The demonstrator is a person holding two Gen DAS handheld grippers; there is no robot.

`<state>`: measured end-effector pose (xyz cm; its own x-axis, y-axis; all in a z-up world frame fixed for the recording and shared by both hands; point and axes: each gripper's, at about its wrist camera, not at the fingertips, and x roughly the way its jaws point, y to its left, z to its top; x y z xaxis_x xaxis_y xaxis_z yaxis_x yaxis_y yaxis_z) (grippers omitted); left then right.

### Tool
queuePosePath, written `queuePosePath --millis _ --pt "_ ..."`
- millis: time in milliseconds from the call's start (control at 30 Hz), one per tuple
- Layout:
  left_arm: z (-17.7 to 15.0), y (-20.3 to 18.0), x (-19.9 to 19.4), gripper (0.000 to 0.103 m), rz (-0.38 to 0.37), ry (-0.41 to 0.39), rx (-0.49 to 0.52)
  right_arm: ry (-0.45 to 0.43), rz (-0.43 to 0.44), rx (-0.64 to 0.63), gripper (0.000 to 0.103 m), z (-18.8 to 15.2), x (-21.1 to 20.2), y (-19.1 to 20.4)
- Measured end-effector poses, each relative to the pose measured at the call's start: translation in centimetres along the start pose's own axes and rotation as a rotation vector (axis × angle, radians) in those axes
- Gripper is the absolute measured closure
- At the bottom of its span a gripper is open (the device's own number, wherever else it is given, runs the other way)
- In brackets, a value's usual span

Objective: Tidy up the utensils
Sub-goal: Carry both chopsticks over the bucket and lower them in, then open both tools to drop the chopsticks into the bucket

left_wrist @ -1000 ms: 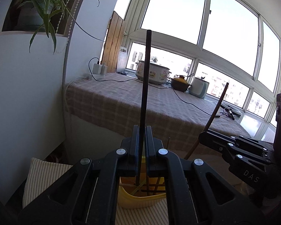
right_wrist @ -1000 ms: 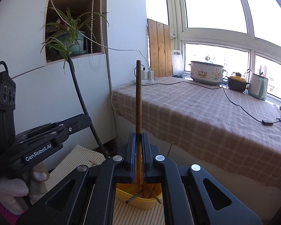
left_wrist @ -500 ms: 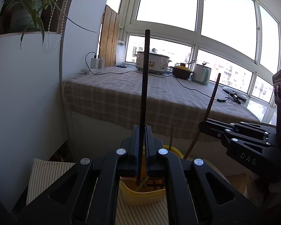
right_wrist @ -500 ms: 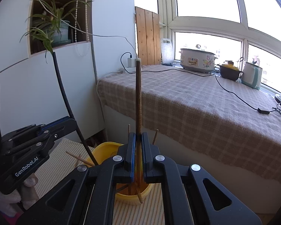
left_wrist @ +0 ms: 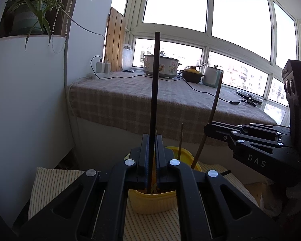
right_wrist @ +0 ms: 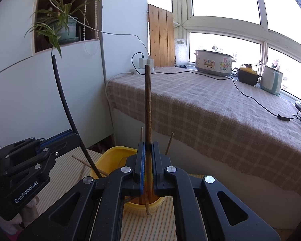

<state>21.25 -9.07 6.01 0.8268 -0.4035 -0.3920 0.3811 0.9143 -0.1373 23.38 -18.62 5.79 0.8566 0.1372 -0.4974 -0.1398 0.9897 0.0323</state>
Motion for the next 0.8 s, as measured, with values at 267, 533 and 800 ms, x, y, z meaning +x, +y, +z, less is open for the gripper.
queuePosePath --millis 267,533,800 --pt "-0.2 0.2 -0.2 0.100 -0.018 -0.006 0.009 0.019 -0.015 -0.008 0.098 -0.2 0.9 0.2" --pt "-1.0 0.6 0.7 0.100 -0.011 0.012 0.005 0.060 -0.021 -0.007 0.098 -1.1 2.0 0.2" --pt "-1.8 0.7 1.0 0.090 -0.001 0.032 0.000 0.082 -0.013 0.009 0.098 -1.9 2.5 0.1"
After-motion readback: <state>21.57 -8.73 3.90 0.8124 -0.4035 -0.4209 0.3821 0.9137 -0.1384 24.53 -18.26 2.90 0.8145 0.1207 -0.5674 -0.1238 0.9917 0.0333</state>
